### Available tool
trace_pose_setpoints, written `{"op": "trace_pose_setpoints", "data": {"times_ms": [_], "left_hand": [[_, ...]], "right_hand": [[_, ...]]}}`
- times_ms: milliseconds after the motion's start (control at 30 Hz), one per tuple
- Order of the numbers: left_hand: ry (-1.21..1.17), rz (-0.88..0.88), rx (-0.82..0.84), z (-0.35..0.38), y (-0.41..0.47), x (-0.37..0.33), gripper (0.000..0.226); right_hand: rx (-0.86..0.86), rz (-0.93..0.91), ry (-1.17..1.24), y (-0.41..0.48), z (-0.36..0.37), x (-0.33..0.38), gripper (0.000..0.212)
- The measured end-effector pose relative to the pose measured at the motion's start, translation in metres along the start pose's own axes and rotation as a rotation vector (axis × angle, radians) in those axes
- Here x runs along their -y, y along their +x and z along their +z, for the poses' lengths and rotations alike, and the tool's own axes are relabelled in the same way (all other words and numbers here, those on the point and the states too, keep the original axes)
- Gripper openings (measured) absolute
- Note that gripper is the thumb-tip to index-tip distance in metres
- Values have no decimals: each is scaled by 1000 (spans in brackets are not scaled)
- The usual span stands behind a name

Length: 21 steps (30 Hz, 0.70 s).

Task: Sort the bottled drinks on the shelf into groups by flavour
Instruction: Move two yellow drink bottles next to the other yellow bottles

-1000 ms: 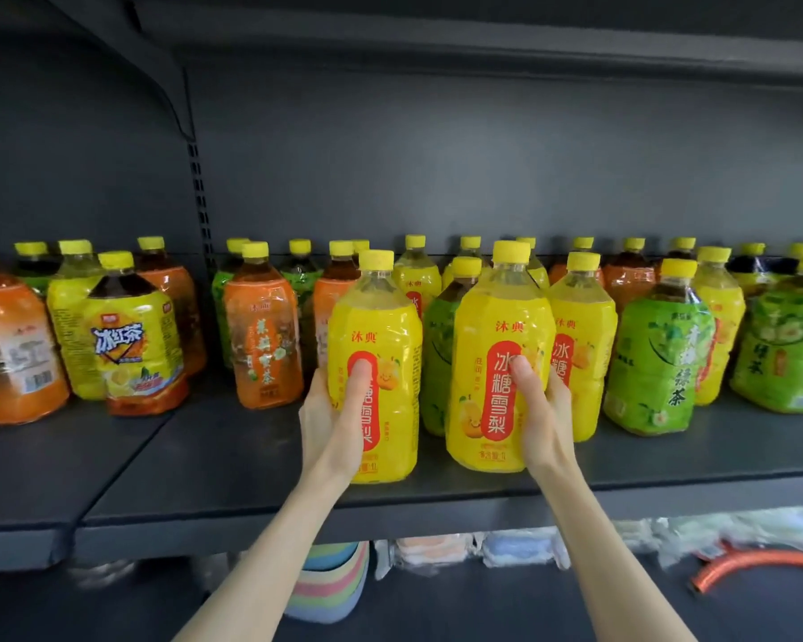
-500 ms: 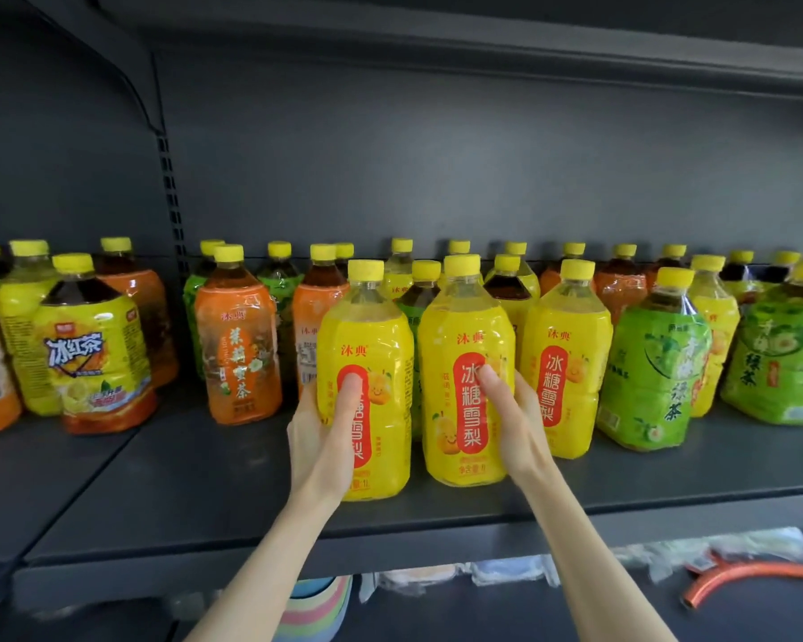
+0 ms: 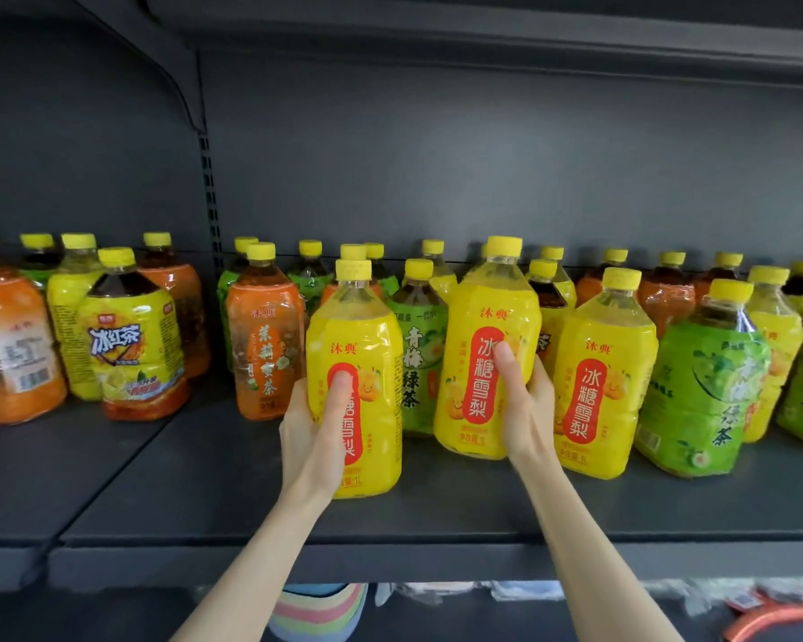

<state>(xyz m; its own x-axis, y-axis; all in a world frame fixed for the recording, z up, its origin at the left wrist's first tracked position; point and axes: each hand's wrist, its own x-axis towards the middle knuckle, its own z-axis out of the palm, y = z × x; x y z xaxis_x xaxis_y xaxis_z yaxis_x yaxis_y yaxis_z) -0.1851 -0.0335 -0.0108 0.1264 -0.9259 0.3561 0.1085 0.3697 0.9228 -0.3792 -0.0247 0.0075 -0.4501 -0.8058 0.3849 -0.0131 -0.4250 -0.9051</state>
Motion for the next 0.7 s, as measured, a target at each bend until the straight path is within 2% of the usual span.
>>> {"op": "trace_pose_setpoints", "data": {"times_ms": [100, 200, 300, 400, 500, 600, 700], "left_hand": [[-9, -18, 32, 6, -1, -2, 37], [-7, -18, 56, 8, -1, -1, 42], [-16, -17, 66, 9, -2, -2, 34], [-17, -10, 72, 9, -1, -1, 34], [-1, 3, 76, 7, -2, 2, 45], [2, 8, 68, 7, -2, 3, 38], [-5, 11, 67, 7, -2, 3, 36]], "right_hand": [[-45, -35, -51, 6, -3, 1, 51], [-49, -43, -106, 13, -1, -2, 64], [-16, -57, -187, 21, 1, -8, 73], [10, -32, -225, 28, -1, -17, 66], [63, 7, -237, 30, -1, -23, 59], [138, 29, -214, 30, 4, -26, 48], [193, 46, -205, 31, 9, -26, 46]]}}
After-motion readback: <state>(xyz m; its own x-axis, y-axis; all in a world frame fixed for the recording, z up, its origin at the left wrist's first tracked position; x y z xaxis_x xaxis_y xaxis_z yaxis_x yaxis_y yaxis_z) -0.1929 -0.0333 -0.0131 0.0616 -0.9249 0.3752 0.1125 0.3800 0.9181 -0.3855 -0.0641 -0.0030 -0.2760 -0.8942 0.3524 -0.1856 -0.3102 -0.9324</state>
